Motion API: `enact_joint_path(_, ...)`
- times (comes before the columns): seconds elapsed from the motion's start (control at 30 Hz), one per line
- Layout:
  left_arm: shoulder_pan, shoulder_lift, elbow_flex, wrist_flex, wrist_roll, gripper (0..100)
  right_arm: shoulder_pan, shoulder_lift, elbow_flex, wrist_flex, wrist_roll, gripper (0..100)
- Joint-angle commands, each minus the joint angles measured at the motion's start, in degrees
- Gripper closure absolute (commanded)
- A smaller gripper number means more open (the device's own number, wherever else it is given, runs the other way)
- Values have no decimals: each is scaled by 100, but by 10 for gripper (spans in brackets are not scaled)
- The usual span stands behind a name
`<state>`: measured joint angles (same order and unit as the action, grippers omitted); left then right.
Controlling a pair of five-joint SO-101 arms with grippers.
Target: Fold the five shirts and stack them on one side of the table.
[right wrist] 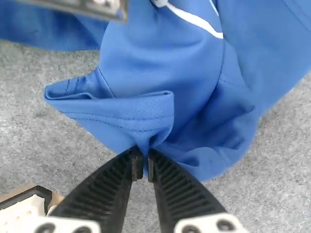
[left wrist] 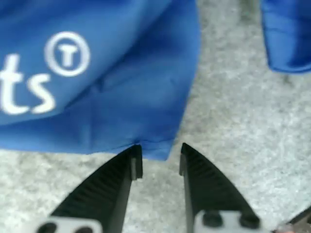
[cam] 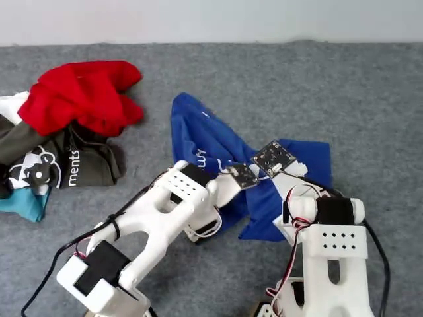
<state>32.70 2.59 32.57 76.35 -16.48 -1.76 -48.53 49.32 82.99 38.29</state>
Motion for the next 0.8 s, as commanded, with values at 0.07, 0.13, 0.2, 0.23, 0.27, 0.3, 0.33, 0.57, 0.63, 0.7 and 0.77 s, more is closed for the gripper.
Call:
enact_joint_path(0.07, -62, -26, 347, -352, -141, 869, -22, 31, 0, -13, -53, 990)
enact_joint_path(0.13, -62, -26, 532, -545, -149, 869, -22, 31, 0, -13, -53, 990)
enact_joint_path(0.2, -62, -26, 690, -721, -158, 869, -22, 31, 0, -13, -53, 990)
enact_joint_path(0.23, -62, -26, 734, -791, -149, 869, -22, 31, 0, -13, -53, 990)
enact_joint_path(0.27, -62, -26, 769, -862, -141, 869, -22, 22, 0, -13, -53, 990)
enact_joint_path(0.3, -62, -26, 778, -905, -141, 870, -22, 22, 0, -13, -53, 990)
enact_joint_path(0.33, -62, -26, 778, -949, -141, 873, -22, 22, 0, -13, -53, 990)
enact_joint_path(0.57, -70, -26, 787, -1486, -141, 923, -22, -13, 0, -4, -53, 990)
enact_joint_path(0.63, -79, -26, 787, -1679, -141, 964, -22, -13, 0, -4, -53, 990)
enact_joint_path(0.7, -79, -26, 787, -1793, -141, 987, -22, -13, 0, -4, -53, 990)
enact_joint_path(0.77, -79, -26, 769, -1793, -141, 987, -31, -13, 0, -4, -53, 990)
